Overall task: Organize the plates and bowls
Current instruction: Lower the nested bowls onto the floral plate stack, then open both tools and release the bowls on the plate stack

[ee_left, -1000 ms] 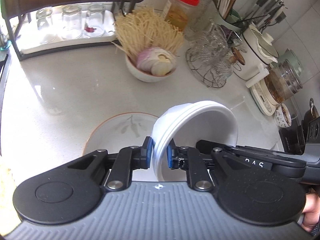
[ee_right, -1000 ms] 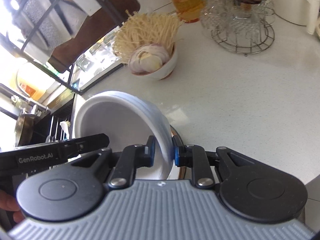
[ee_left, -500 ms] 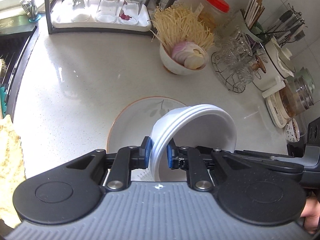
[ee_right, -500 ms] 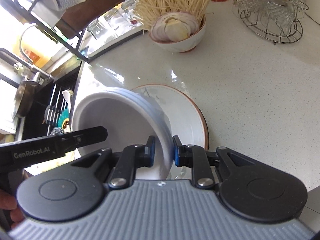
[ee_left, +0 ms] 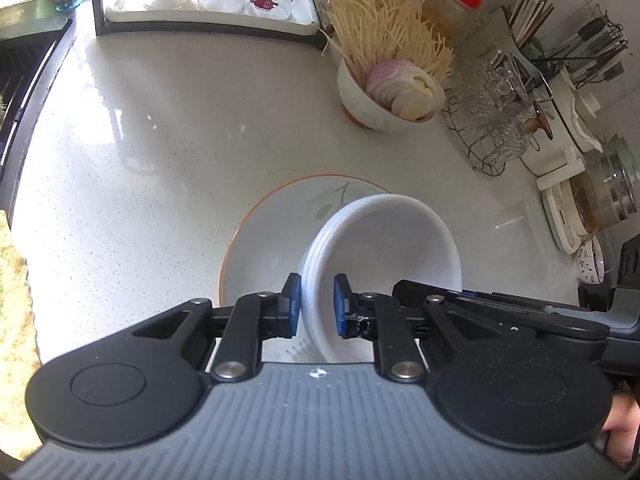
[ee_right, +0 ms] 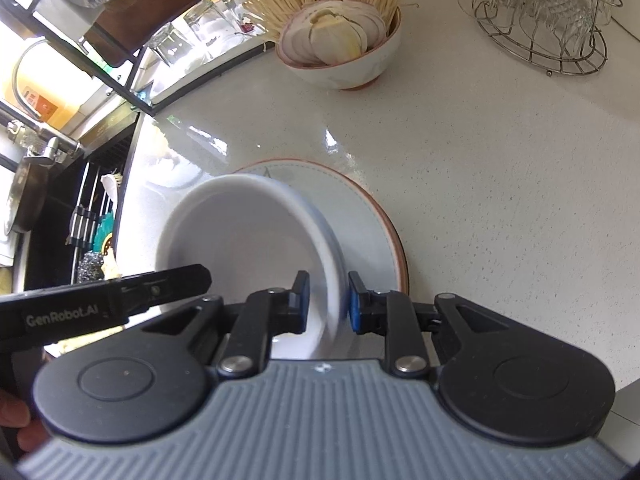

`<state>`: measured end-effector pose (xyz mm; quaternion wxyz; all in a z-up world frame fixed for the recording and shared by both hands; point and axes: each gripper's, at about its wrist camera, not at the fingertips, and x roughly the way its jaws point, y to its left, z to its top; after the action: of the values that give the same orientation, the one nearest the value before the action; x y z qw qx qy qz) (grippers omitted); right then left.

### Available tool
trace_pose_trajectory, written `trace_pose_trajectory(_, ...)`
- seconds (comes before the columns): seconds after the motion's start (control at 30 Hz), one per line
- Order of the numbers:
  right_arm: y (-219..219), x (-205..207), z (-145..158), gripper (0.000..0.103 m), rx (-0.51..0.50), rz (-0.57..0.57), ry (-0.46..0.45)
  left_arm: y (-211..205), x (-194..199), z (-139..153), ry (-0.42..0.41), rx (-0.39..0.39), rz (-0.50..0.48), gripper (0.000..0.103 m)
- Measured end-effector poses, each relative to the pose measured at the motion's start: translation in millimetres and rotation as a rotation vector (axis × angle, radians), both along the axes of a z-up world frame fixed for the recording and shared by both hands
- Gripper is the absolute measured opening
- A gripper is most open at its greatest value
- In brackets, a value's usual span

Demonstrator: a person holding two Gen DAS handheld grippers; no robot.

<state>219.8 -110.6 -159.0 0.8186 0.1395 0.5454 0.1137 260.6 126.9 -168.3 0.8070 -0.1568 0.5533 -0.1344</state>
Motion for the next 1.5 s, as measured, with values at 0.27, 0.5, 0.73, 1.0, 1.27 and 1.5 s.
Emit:
trace_pose_trajectory(0.27,-4.6,-2.8,13.3,0.041,0.037,-0.006,-0.054,-0.7,0.7,6.1,-0.012,0.012,-0.021,0.047)
trace_pose_trajectory(0.5,-10.5,-12.6,23.8,0.041,0.026,-0.023,-0.107,-1.5,-3.0,24.6,-0.074,0.027,-0.03,0.048)
trace_pose_trajectory(0.73,-12.4,-29.8,43.3,0.041,0.027,-0.045,-0.184,-4.5,-10.3,51.4,-0.128,0.032,-0.053,0.048)
trace_pose_trajectory(1.0,-19.0,-38.6,78.8,0.041,0.005,-0.01,-0.309,-17.6,-33.1,93.7,-0.245,0.059,-0.041,0.048)
trace_pose_trajectory(1.27,-51.2,-55.8,117.7,0.042,-0.033,0.006,-0.425,-25.9,-57.3,129.4,-0.301,0.093,0.028,0.048)
trace_pose_trajectory(1.5,-75.7,-73.9,136.2,0.042,-0.013,0.031,-0.464,-53.8,-88.7,147.1,-0.327,0.1,0.041,0.048)
